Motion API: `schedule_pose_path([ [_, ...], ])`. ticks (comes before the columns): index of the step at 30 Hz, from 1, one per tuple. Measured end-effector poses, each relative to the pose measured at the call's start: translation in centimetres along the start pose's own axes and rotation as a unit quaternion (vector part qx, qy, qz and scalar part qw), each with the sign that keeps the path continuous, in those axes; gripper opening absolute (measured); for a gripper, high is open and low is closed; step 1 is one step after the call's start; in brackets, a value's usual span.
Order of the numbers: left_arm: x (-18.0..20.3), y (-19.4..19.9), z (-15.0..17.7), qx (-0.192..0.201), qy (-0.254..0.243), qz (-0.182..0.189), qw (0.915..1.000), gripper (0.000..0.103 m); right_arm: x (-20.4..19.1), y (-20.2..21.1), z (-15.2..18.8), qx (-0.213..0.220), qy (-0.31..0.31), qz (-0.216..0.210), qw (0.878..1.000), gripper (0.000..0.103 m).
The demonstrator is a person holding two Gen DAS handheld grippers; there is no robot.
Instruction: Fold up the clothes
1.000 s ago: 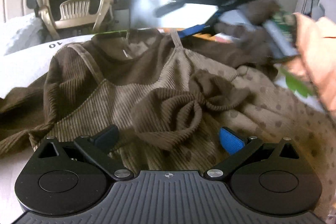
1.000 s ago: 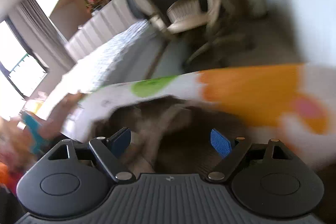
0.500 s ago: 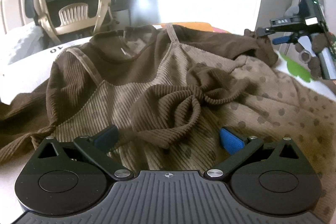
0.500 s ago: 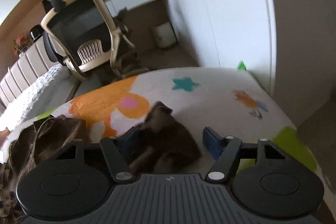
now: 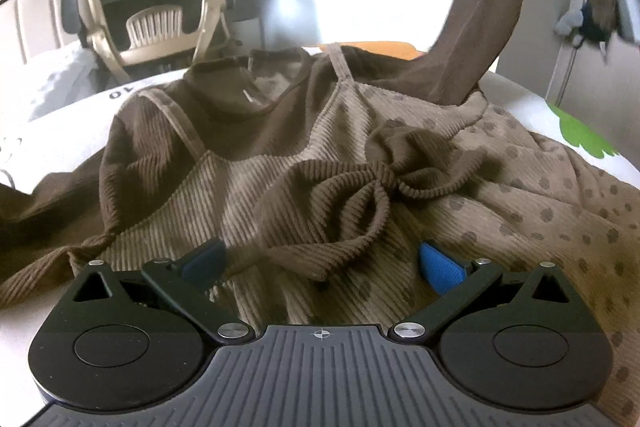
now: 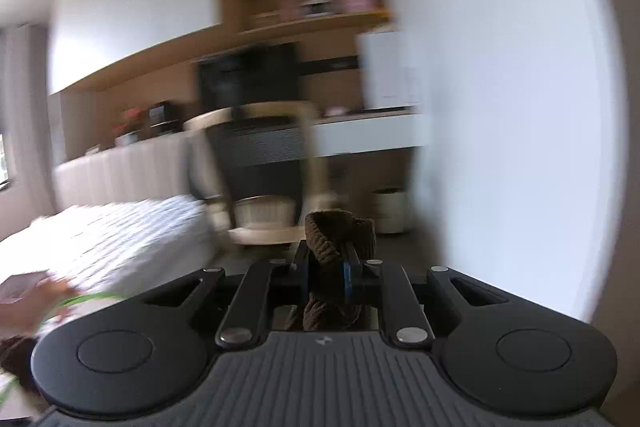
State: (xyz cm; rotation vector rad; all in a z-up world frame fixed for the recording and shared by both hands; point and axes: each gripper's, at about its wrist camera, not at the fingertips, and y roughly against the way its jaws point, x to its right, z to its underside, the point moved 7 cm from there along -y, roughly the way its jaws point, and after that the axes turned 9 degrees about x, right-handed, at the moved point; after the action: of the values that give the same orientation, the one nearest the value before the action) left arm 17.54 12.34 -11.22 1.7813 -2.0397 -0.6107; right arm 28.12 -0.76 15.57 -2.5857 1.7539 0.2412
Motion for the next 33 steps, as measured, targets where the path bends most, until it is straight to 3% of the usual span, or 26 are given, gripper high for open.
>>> schedule_pose_path([
  [4, 0.0, 0.0, 0.0, -0.001, -0.002, 0.001, 1.0, 0.103, -9.1, -3.7, 1.1, -0.028, 0.014, -0.105, 0.994, 0.013],
  [8, 0.0, 0.0, 0.0, -0.002, -0.002, 0.002, 1.0, 0.103, -17.3, -6.1, 4.4, -0.077, 0.026, -0.201, 0.976, 0.014],
  [11, 0.0, 0.0, -0.1, -0.002, -0.002, 0.001, 1.0, 0.103, -20.5, -7.0, 6.0, -0.1, 0.024, -0.248, 0.963, 0.027],
  [13, 0.1, 0.0, -0.1, -0.003, -0.002, 0.001, 1.0, 0.103, -20.7, -7.2, 6.3, -0.104, 0.021, -0.252, 0.962, 0.042],
  [15, 0.0, 0.0, -0.1, -0.003, -0.002, 0.001, 1.0, 0.103, -20.1, -7.3, 6.5, -0.106, 0.019, -0.246, 0.963, 0.047],
  [19, -0.4, 0.4, -0.4, 0.0, 0.011, 0.002, 0.9999, 0.103, -16.2, -6.1, 9.7, -0.141, 0.016, -0.204, 0.969, 0.049],
  [23, -3.5, 2.8, -1.4, 0.005, 0.075, -0.006, 0.9972, 0.103, -12.4, -4.2, 14.1, -0.186, 0.01, -0.167, 0.968, 0.049],
  [25, -6.2, 4.9, -1.9, 0.025, 0.085, -0.044, 0.995, 0.103, -10.6, -3.4, 16.3, -0.209, 0.01, -0.15, 0.966, 0.049],
  [28, -11.2, 8.2, -2.6, 0.054, 0.081, -0.135, 0.986, 0.103, -10.0, -3.4, 19.7, -0.243, 0.026, -0.146, 0.959, 0.051],
  [30, -14.5, 9.8, -2.6, 0.06, 0.093, -0.19, 0.9756, 0.103, -10.3, -3.4, 20.0, -0.238, 0.029, -0.152, 0.959, 0.059],
  [33, -19.5, 11.4, -2.0, 0.072, 0.131, -0.273, 0.9504, 0.103, -10.9, -3.3, 20.5, -0.231, 0.033, -0.161, 0.959, 0.064],
])
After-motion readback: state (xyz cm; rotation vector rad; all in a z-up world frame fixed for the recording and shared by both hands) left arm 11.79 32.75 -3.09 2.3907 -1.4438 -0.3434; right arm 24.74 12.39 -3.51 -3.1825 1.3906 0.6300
